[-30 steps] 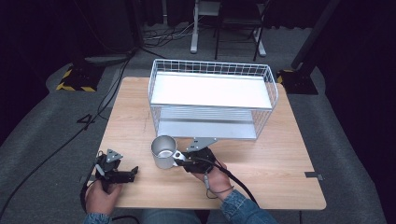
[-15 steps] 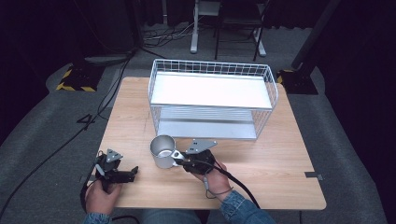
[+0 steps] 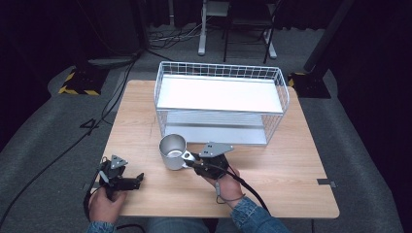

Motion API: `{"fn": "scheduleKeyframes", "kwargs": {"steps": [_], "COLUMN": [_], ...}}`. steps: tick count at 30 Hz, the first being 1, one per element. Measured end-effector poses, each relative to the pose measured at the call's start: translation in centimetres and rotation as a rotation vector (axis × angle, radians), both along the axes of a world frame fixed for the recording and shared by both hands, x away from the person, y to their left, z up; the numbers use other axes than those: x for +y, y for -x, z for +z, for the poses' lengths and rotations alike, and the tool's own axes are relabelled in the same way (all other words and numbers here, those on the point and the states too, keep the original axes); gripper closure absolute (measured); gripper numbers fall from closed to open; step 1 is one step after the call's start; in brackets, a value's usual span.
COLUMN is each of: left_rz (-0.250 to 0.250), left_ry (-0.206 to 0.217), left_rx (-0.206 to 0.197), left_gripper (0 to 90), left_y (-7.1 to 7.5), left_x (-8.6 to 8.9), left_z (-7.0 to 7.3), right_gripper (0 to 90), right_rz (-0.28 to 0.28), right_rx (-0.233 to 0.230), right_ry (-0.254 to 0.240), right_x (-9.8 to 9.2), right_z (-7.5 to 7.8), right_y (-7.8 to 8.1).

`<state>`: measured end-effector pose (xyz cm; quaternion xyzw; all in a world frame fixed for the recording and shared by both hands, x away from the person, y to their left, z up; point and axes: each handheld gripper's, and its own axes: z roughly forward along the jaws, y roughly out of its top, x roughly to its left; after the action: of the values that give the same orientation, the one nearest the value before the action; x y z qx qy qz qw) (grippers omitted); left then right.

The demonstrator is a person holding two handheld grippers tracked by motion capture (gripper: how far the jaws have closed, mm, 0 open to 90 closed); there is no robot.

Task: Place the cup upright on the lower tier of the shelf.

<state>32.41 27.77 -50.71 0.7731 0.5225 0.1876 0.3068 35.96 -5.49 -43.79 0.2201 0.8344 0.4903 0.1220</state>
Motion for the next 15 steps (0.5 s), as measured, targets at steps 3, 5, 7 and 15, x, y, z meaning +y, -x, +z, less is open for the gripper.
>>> {"fn": "scheduleKeyframes", "kwargs": {"steps": [3, 5, 7, 15], "left_rz": [0.000, 0.000, 0.000, 0.000], "left_ry": [0.000, 0.000, 0.000, -0.001], "left_rx": [0.000, 0.000, 0.000, 0.000], "left_gripper": [1.3, 1.3, 1.3, 1.3], "left_y": [0.0, 0.0, 0.0, 0.0], "left_x": [0.0, 0.0, 0.0, 0.0], "left_z": [0.0, 0.0, 0.0, 0.0], "right_gripper": [71.4, 71.4, 71.4, 71.4], "right_rz": [-0.024, -0.038, -0.059, -0.144], "right_rx": [0.000, -0.003, -0.011, -0.023], "right_ry": [-0.015, -0.026, -0.030, -0.039], "right_x": [-0.5, -0.8, -1.1, -1.8], "right_z": [0.5, 0.8, 1.3, 2.4], "right_y": [-0.4, -0.6, -1.0, -2.6]}}
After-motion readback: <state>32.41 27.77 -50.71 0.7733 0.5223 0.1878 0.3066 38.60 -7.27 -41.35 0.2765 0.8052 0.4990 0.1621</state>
